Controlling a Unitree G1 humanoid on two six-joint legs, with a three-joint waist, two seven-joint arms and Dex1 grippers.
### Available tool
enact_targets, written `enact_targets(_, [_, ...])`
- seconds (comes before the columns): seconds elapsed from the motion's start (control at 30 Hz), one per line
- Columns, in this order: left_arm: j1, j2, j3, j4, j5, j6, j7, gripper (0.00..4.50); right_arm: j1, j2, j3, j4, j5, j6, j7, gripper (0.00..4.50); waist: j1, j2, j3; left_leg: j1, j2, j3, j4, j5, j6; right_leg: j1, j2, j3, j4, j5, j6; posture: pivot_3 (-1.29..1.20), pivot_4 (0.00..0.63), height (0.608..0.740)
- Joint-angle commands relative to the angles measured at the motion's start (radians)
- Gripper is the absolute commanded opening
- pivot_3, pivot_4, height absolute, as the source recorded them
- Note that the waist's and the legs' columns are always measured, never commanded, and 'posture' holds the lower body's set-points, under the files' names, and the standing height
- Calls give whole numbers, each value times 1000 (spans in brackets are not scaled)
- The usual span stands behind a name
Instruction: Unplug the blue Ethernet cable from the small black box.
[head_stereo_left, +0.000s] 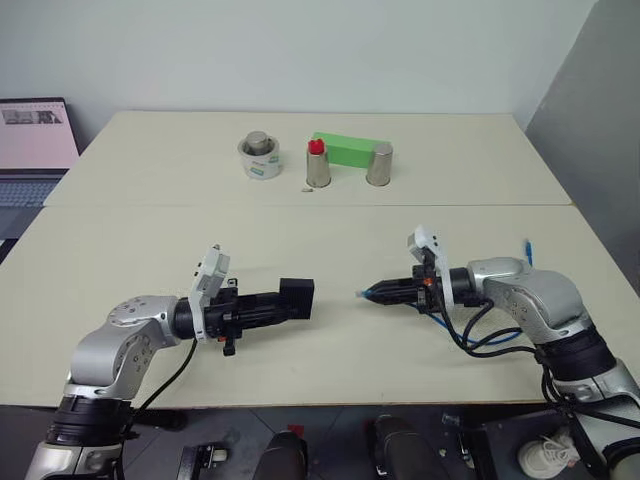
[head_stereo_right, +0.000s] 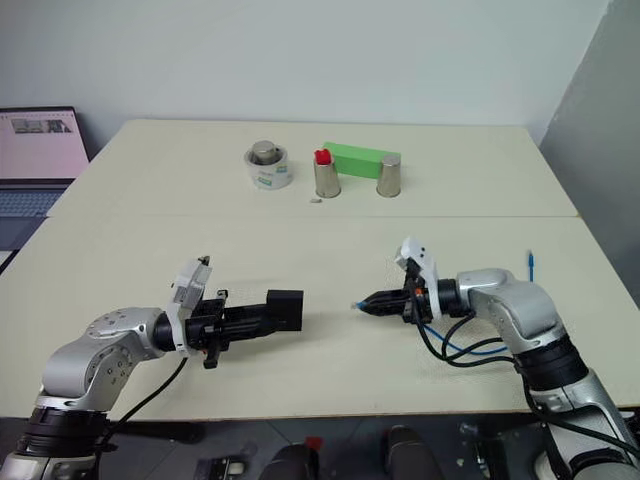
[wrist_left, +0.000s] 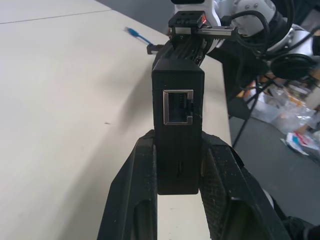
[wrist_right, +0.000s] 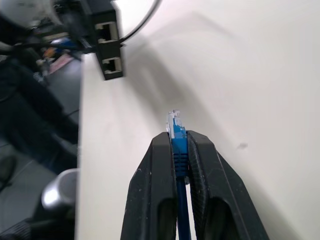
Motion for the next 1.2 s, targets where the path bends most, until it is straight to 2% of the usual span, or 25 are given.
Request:
enact_targets(0.03, [15,-12,37,-47,-20,42,86,781,-103,106,-29,278,-193,-245,-233,55,-6,0,0,1,0,0,0,0,0,0,0,0,0,0,0,0,150,740])
enact_targets(0.23, [39,-35,60,-113,-74,129,184,781,-219,181,-54,692,-383,-536,-483,55,-3,0,0,-2,-1,0,0,0,0,-1,-1,0,-1,1,0,0,150,740])
enact_targets(0.3, [44,-35,67,-124,-83,154,213,781,-233,184,-66,735,-402,-600,-495,759,-2,0,0,-3,-1,0,0,0,0,-2,-1,1,-1,2,-3,0,150,740])
enact_targets(0.33, [41,-47,82,-122,-91,162,240,781,-229,182,-71,723,-397,-613,-470,901,3,0,0,-4,-1,0,0,0,0,-2,-1,1,-1,3,-3,0,150,740])
enact_targets(0.47, [11,-106,144,-89,-114,167,356,781,-171,147,-63,590,-395,-615,-347,1923,5,0,0,-3,-1,-1,0,0,0,-2,-1,0,-1,2,-2,0,150,740])
enact_targets(0.67, [-107,-208,189,69,36,12,596,781,-14,29,-47,167,-330,-516,-122,3205,12,1,1,-3,-1,-3,1,0,0,-1,-1,-1,0,1,0,0,150,740])
enact_targets(0.8, [-157,-218,156,195,203,-185,673,781,47,6,-50,-69,-247,-399,-55,3205,11,1,0,-3,-1,-3,1,0,0,-1,-1,-2,0,1,0,0,150,740])
enact_targets(0.9, [-167,-201,93,323,359,-404,680,781,50,40,-45,-159,-236,-362,-80,3205,7,1,0,-1,-1,-3,0,0,0,0,-1,-1,0,1,0,0,150,740])
enact_targets(1.03, [-248,-265,155,572,431,-635,868,781,30,97,-9,-189,-251,-349,-104,3205,15,1,0,0,-1,-1,1,0,0,1,-1,0,0,1,0,0,150,740])
enact_targets(1.2, [-357,-308,184,848,466,-839,966,781,35,113,25,-236,-244,-331,-82,3205,33,0,0,-2,-2,-3,1,0,0,0,-2,-2,-1,2,1,0,150,740])
